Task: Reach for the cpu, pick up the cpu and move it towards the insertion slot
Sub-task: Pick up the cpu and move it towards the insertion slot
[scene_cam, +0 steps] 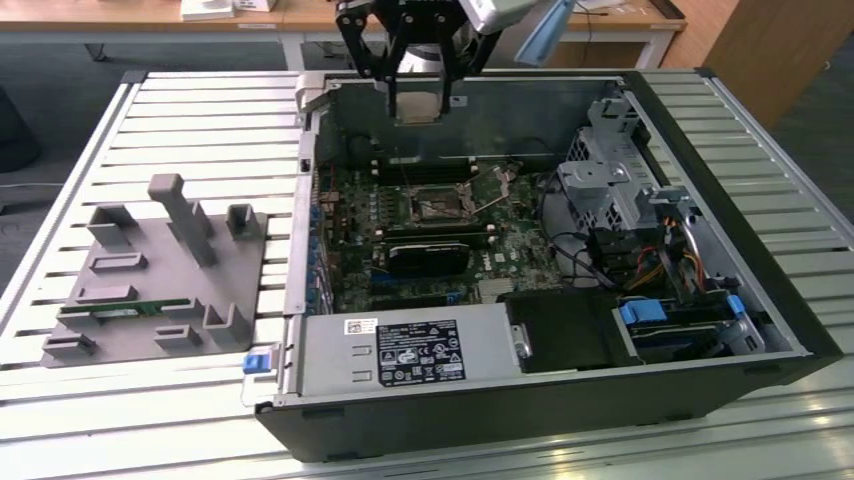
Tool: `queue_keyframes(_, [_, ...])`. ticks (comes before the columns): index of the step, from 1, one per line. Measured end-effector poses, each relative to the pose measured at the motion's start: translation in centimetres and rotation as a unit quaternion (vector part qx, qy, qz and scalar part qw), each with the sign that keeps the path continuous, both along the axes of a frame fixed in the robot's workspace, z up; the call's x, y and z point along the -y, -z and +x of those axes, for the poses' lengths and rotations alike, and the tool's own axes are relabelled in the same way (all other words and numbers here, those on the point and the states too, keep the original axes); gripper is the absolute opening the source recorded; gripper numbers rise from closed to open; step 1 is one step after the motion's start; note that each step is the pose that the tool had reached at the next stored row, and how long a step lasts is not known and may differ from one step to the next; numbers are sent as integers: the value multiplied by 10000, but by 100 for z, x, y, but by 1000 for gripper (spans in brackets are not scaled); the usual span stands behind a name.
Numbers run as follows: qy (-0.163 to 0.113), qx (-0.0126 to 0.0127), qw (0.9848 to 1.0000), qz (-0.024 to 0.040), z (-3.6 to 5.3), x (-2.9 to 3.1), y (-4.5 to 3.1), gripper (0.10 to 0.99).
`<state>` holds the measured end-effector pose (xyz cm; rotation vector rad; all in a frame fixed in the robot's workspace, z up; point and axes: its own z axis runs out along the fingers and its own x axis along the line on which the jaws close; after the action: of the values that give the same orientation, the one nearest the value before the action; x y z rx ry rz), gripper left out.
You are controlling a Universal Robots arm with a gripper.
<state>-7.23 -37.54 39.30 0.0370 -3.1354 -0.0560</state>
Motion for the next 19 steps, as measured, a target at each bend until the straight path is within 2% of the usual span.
queue_keyframes(8, [0,0,10000,0,197,-52,1,533])
queue_keyframes(16, [0,0,10000,0,325,-80,3,533])
queue_keyframes(19, [1,0,10000,-1,353,-118,3,533])
